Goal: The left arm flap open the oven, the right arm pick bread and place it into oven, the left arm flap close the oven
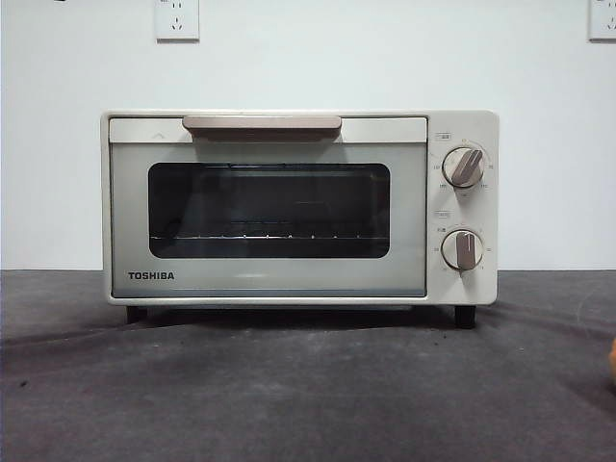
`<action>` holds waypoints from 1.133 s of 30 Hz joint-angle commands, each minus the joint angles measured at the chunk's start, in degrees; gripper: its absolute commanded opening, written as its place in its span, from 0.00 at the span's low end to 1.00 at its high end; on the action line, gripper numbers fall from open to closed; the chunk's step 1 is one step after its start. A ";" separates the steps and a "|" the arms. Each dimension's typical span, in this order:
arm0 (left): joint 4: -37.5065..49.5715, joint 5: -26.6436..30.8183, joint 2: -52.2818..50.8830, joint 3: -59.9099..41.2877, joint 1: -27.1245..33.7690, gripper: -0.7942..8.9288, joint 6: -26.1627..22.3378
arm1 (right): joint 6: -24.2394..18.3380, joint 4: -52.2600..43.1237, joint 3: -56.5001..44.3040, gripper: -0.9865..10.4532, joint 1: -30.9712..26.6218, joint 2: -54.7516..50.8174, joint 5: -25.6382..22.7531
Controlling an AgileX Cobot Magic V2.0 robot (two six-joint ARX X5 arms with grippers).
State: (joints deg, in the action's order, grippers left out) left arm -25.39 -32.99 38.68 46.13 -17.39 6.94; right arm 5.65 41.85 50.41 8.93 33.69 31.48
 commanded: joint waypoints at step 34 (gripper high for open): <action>1.01 0.17 0.17 1.29 -0.37 0.65 -0.44 | 1.55 17.14 -1.11 0.53 8.26 37.90 -22.58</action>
State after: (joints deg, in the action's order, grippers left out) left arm -25.04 -32.91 38.65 46.13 -17.50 6.96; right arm 6.70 59.31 49.50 16.88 70.22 9.10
